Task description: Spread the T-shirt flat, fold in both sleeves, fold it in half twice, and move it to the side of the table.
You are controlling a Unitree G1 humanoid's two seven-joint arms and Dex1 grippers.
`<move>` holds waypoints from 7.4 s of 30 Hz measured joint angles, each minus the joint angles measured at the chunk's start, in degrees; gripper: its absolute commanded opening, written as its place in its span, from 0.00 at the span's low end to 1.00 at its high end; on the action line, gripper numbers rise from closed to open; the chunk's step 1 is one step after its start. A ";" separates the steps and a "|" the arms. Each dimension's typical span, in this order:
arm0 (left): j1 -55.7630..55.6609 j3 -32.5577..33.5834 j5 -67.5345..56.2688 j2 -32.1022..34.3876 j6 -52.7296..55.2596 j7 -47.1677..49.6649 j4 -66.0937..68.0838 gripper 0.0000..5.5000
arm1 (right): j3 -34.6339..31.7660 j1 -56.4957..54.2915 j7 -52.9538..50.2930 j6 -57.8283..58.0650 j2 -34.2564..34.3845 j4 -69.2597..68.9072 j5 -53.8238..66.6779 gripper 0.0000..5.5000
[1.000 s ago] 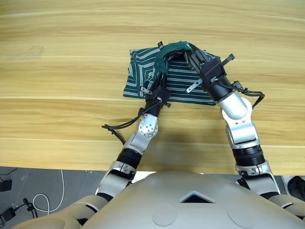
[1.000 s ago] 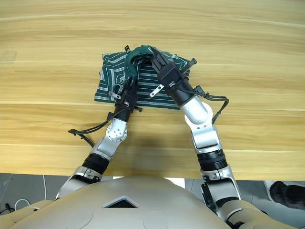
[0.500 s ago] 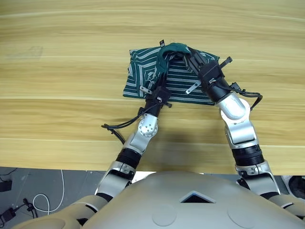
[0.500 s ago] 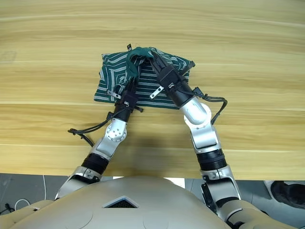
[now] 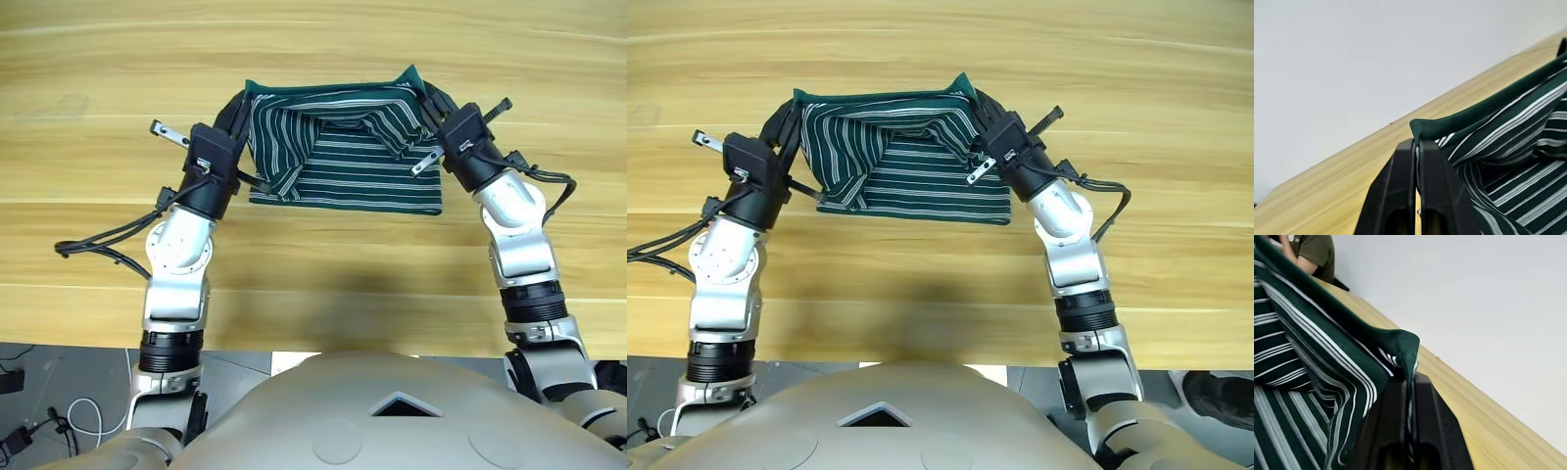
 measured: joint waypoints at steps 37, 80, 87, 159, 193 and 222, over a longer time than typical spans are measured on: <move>-92.87 -14.85 6.58 3.18 -0.71 -2.42 81.58 0.00 | -0.92 -71.88 -13.26 5.01 -6.19 64.27 -0.73 0.00; 15.04 -16.11 9.58 36.58 -4.95 -41.37 -17.05 0.00 | 4.64 15.29 48.28 10.25 -30.69 -19.05 14.02 0.00; 14.90 -15.70 9.79 35.70 -4.70 -41.04 -16.63 0.11 | 4.74 16.41 51.26 19.09 -32.86 -19.87 17.70 0.21; 3.75 -15.94 23.81 19.68 -22.43 -5.41 16.81 0.54 | -4.96 -34.82 7.55 -6.06 -10.66 66.75 -5.19 0.52; 1.29 -19.29 28.47 17.69 -20.78 -8.06 14.28 0.54 | 21.98 -42.13 -1.57 -12.29 -0.75 72.43 -28.81 0.52; -2.44 -18.78 30.38 15.26 -21.06 -3.78 19.79 0.54 | -1.01 -33.32 -4.60 -19.83 5.89 67.76 -6.68 0.52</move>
